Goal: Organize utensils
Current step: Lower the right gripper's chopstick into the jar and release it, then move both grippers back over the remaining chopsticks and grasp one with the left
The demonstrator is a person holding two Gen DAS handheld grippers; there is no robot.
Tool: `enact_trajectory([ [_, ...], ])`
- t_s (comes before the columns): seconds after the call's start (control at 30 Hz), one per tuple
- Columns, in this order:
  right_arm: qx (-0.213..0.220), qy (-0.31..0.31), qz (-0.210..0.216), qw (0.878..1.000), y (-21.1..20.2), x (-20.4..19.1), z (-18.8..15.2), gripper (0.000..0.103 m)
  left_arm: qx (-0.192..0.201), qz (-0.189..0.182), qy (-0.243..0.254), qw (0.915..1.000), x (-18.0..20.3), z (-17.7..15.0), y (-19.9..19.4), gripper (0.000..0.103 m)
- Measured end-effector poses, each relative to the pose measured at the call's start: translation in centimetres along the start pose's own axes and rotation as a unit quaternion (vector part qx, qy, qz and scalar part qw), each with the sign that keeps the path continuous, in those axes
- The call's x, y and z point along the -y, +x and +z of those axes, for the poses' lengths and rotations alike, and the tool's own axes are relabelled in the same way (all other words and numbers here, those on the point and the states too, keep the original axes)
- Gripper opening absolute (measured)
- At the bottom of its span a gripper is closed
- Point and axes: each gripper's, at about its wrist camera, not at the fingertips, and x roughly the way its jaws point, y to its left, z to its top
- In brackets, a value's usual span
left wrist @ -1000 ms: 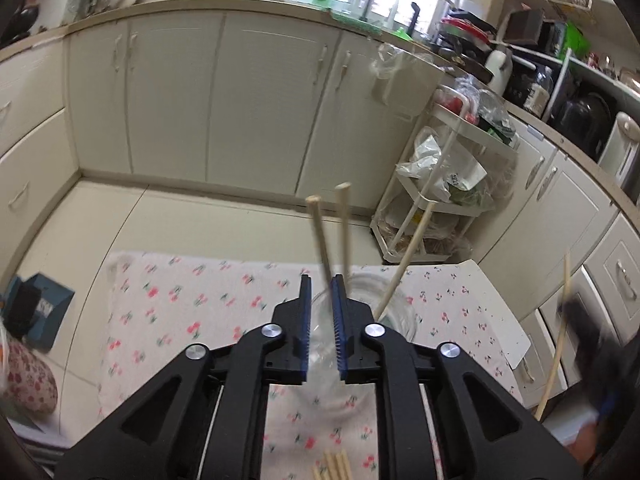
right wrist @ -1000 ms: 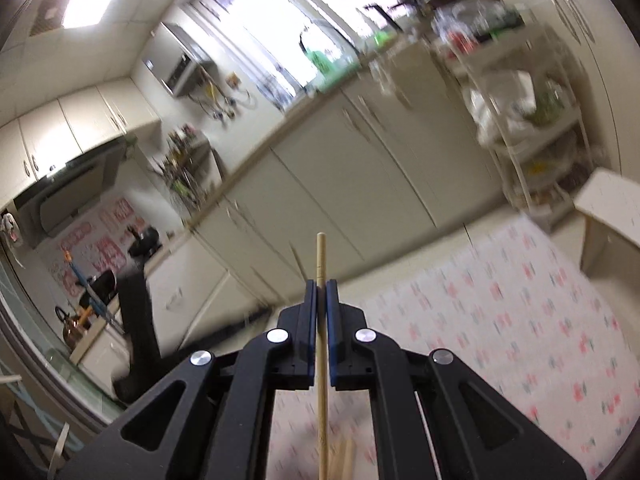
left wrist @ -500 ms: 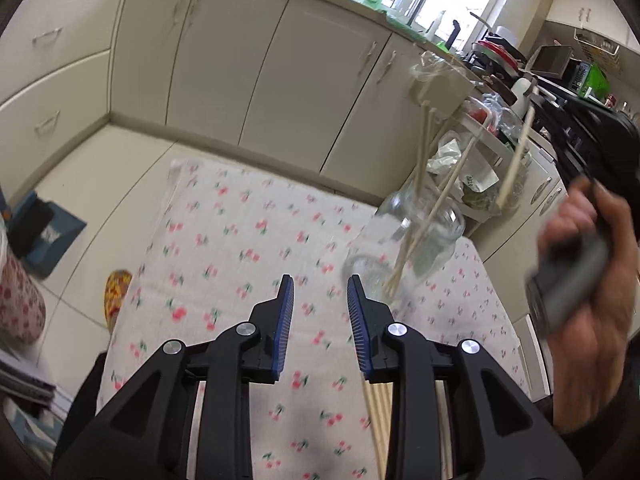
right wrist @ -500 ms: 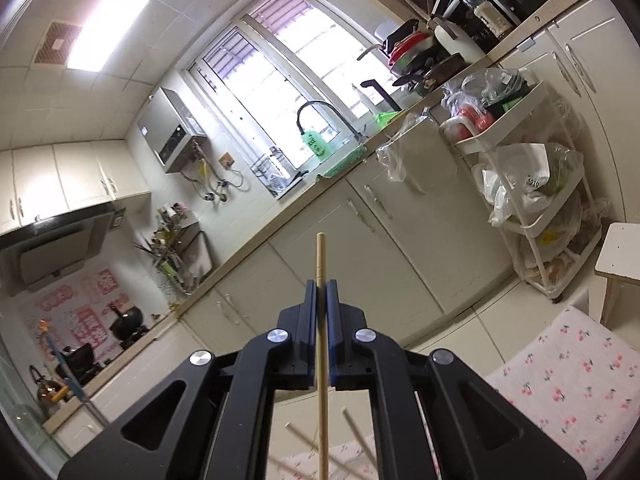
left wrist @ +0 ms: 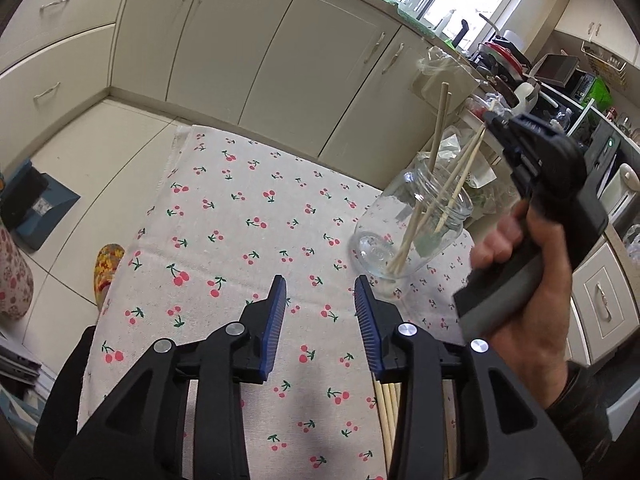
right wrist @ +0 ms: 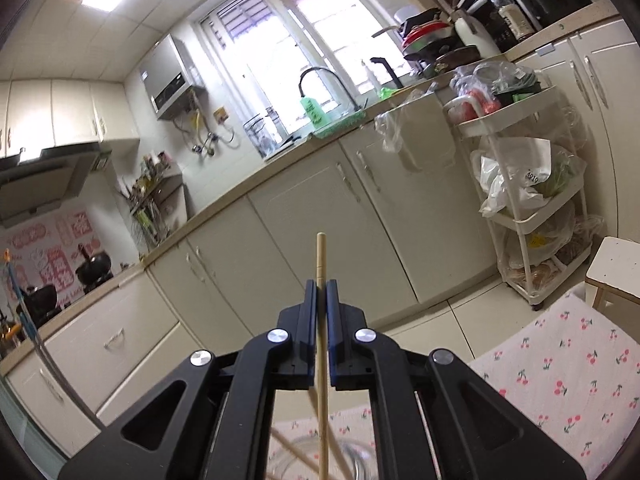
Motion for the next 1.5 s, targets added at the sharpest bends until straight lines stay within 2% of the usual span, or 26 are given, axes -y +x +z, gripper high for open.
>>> enact_trajectory([
  [0.23, -0.037, -0.018, 0.004, 0.999, -1.1, 0.0, -1.8, 0.006, -0.001, -0.003, -0.002, 1.0, 0.1, -0.1, -0.3, 0.035],
  [0.3, -0.055, -0.022, 0.007, 0.998, -1.4, 0.1, -2.3, 0.013, -0.001, -0.002, -0.004, 1.0, 0.2, -0.2, -0.5, 0.035],
  [0.37, -0.071, -0.02, 0.01, 0.997, -2.2, 0.4, -2.6, 0.027, 0.0, -0.003, -0.004, 1.0, 0.3, -0.2, -0.9, 0.035],
  [0.53, -0.102, -0.014, 0.012, 0.995, -5.8, 1.4, -2.2, 0.034, 0.006, -0.007, 0.004, 1.0, 1.3, -0.1, -2.6, 0.037],
  [0.67, -0.151, -0.013, -0.002, 0.988, -9.6, 2.9, -2.7, 0.034, 0.008, -0.008, 0.011, 0.9999, 2.3, -0.5, -4.4, 0.042],
  [0.77, -0.22, -0.026, -0.018, 0.975, -13.0, 4.2, -4.9, 0.034, 0.0, -0.006, 0.017, 0.9998, 3.0, -1.2, -5.4, 0.044],
  [0.97, -0.309, -0.043, -0.043, 0.949, -17.1, 5.8, -9.4, 0.034, -0.029, 0.002, 0.026, 0.9993, 3.8, -3.6, -6.5, 0.045],
  [1.07, -0.332, -0.05, -0.052, 0.941, -17.9, 5.8, -10.9, 0.034, -0.041, 0.008, 0.034, 0.9985, 4.2, -5.0, -7.1, 0.045],
  [1.23, -0.341, -0.065, -0.062, 0.936, -18.2, 5.1, -11.6, 0.033, -0.061, 0.017, 0.054, 0.9966, 4.8, -7.1, -7.7, 0.046],
  [1.5, -0.352, -0.1, -0.082, 0.927, -16.1, 4.4, -12.2, 0.028, -0.081, 0.03, 0.069, 0.9938, 4.9, -8.9, -7.2, 0.046],
])
